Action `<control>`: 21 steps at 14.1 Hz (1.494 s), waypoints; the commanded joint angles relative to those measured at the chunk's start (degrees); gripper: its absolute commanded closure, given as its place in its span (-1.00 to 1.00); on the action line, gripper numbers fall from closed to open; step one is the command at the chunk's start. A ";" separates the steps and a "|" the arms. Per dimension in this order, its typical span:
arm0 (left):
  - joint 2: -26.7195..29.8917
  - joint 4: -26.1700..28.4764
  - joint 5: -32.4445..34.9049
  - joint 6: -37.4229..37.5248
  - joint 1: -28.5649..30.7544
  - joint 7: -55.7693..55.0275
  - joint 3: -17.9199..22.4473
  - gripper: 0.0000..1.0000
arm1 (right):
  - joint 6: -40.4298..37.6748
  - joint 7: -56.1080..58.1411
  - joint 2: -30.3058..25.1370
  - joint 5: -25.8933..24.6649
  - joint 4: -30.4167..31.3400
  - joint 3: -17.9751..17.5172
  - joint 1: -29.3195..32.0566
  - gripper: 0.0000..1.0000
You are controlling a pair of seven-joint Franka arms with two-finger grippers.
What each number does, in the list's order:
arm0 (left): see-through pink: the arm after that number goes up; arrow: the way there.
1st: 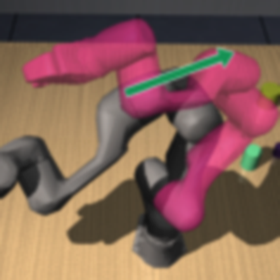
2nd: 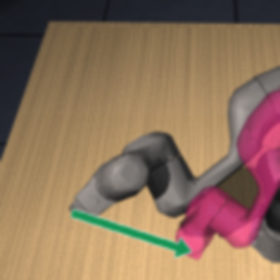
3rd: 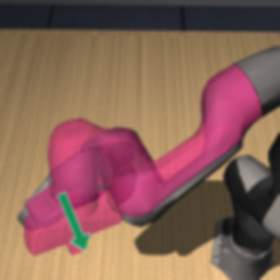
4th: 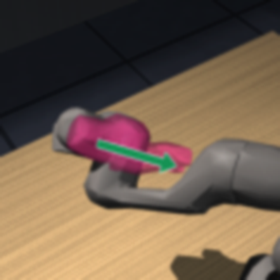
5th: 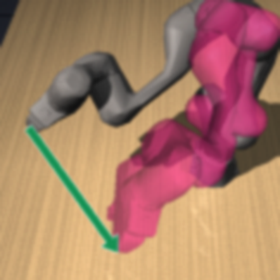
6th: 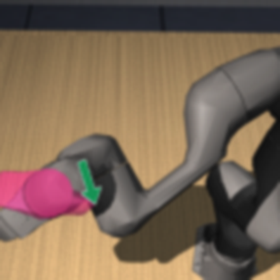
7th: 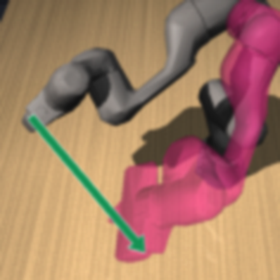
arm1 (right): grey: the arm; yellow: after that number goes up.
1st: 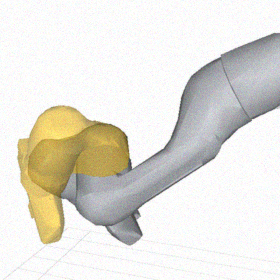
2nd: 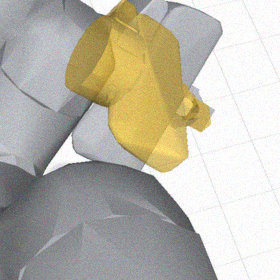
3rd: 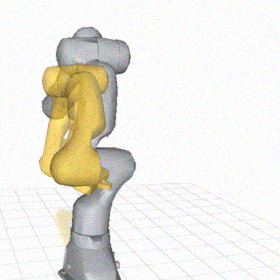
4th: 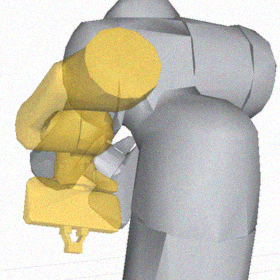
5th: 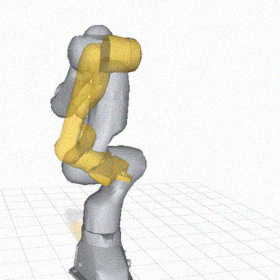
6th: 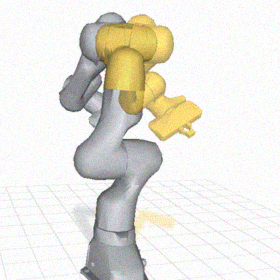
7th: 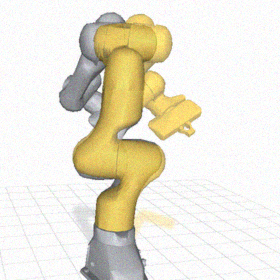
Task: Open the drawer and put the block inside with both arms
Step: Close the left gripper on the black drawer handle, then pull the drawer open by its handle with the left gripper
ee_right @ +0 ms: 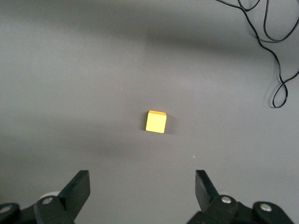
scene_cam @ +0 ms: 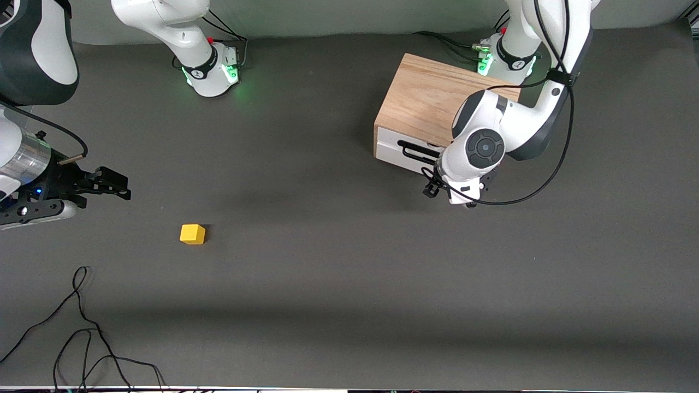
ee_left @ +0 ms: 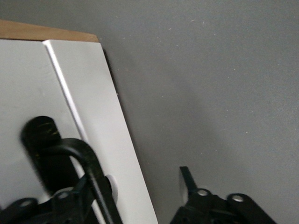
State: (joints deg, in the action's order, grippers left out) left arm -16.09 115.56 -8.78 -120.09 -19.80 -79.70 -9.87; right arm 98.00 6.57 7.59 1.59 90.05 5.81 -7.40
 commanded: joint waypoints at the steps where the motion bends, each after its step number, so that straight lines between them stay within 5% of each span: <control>1: 1.06 1.68 -0.53 -2.07 -1.64 -1.51 0.37 0.98 | 0.27 0.02 0.33 0.43 -0.84 0.26 -0.16 -1.00; 21: -7.81 -17.29 3.86 -0.93 -2.34 -2.13 0.73 1.00 | 0.18 0.11 0.41 0.43 -0.93 0.26 -0.16 -1.00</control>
State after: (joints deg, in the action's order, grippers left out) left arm -21.32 105.11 -5.97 -118.30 -20.53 -82.38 -9.48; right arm 98.04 6.57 7.61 1.59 90.02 5.81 -7.40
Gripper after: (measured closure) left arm 0.868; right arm 0.000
